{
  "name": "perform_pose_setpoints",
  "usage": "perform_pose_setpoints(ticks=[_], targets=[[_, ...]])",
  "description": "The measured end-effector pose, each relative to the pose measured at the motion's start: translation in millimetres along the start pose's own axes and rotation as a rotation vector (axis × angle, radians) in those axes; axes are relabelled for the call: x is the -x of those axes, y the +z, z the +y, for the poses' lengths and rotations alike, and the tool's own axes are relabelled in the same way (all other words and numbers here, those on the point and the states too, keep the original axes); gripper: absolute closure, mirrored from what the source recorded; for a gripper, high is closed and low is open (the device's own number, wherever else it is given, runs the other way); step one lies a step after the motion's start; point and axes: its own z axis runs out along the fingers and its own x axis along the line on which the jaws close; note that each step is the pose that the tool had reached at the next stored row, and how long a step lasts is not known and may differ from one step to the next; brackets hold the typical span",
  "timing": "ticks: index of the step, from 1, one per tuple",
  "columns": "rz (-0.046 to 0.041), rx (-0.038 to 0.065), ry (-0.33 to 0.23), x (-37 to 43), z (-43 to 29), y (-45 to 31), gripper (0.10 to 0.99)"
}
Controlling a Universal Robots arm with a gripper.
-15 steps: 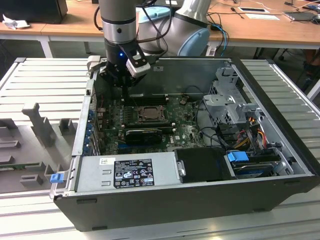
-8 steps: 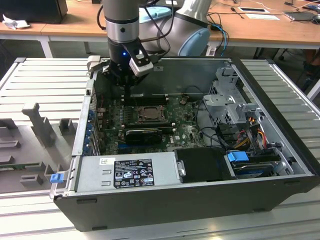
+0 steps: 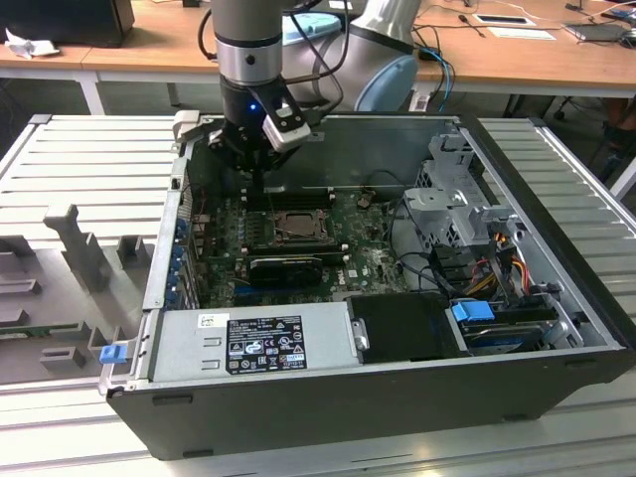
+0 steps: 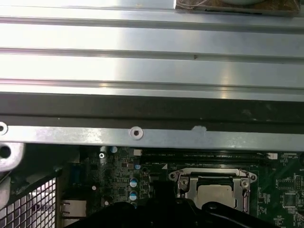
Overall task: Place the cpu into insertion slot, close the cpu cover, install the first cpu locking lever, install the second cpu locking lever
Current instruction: 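Install the first cpu locking lever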
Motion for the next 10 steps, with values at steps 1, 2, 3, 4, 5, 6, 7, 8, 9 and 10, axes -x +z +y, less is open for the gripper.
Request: perform_pose_setpoints(ticks=[1,2,3,4,5,6,7,8,9,10], targets=[[0.0,0.0,0.0,2.0,-0.1,0.1,0.98],[-0.0001,0.0,0.0,2.9,-0.1,0.3,0.98],[0.0001,0.0,0.0,3.8,-0.1,0.4,0.98],[0.0,0.0,0.0,5.8,-0.2,0.4,0.98],[0.0,0.0,0.0,8.1,-0.2,0.5,0.98],[0.0001,0.0,0.0,11.8,-0.3,0.6,0.98],[0.0,-0.001,0.0,16.7,-0.5,0.8,0.98],[-0.0001,-0.001,0.0,20.0,-0.6,0.9,0.98],[-0.0001,-0.001,0.0,24.1,-0.6,1.1,0.98],[0.0,-0.001,0.0,34.1,-0.9,1.4,0.98]])
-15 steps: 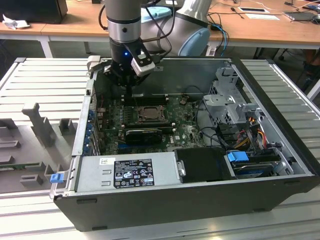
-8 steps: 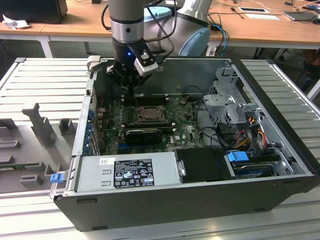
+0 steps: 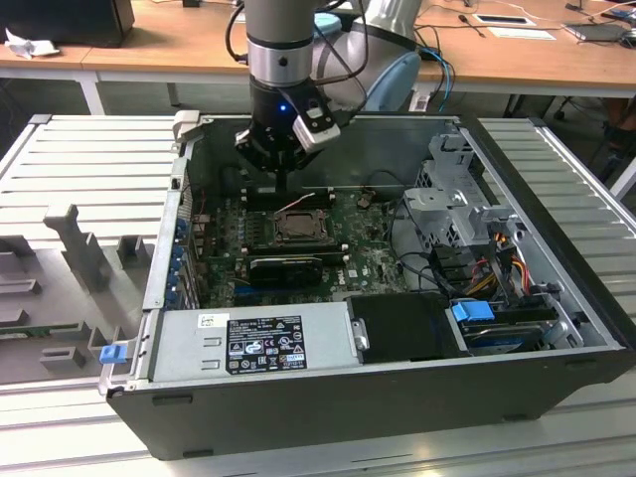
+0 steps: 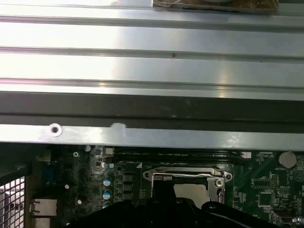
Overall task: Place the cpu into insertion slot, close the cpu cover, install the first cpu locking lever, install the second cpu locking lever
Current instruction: 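Install the first cpu locking lever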
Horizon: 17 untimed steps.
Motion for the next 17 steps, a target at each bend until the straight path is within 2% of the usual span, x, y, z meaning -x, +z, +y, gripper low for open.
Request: perform_pose_setpoints(ticks=[1,3,6,12,17], targets=[[0.0,0.0,0.0,5.7,-0.2,0.2,0.98],[-0.0001,0.002,0.0,11.5,-0.4,0.5,0.98],[-0.0011,0.031,0.0,14.3,-0.4,3.2,0.98],[-0.0009,0.031,-0.004,18.2,-0.2,17.0,0.98],[-0.0005,0.031,-0.011,19.6,1.7,21.2,0.98]])
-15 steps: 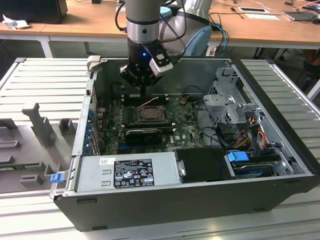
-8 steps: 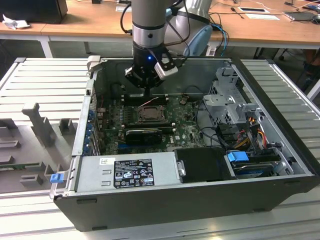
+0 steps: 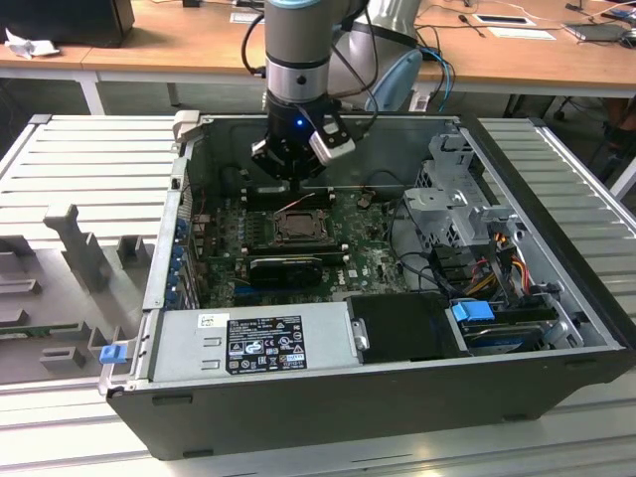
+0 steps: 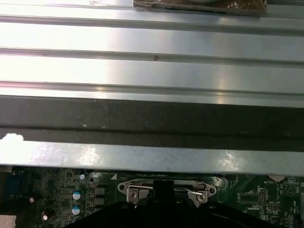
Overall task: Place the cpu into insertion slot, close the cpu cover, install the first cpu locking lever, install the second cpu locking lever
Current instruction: 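Install the first cpu locking lever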
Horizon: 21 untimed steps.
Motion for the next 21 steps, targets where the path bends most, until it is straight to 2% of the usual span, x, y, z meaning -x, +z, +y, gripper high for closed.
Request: perform_pose_setpoints(ticks=[9,18,21], targets=[[0.001,0.001,-0.021,3.9,3.9,5.9,0.98],[0.001,0.001,-0.021,18.0,5.4,11.6,0.98],[0.001,0.001,-0.021,19.1,5.2,14.9,0.98]])
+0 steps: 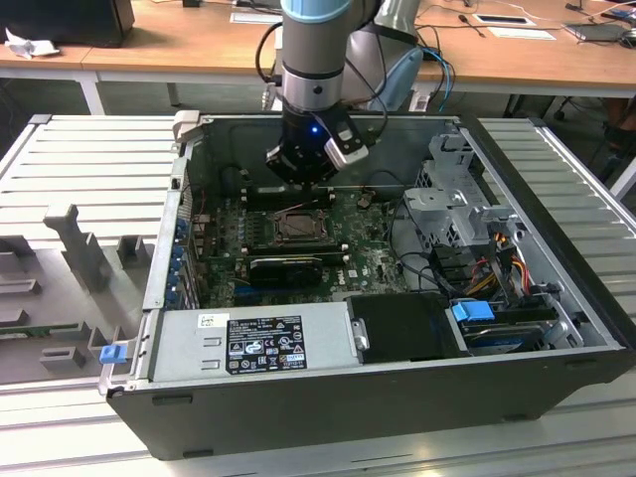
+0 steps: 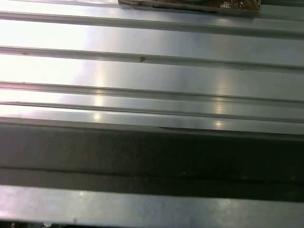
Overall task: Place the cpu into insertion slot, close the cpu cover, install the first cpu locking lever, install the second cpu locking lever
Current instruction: 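Install the first cpu locking lever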
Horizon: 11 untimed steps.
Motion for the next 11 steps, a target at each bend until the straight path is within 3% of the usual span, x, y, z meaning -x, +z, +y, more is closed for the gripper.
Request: perform_pose_setpoints(ticks=[11], targets=[[0.0,0.0,-0.001,3.1,-0.8,11.5,0.98]])
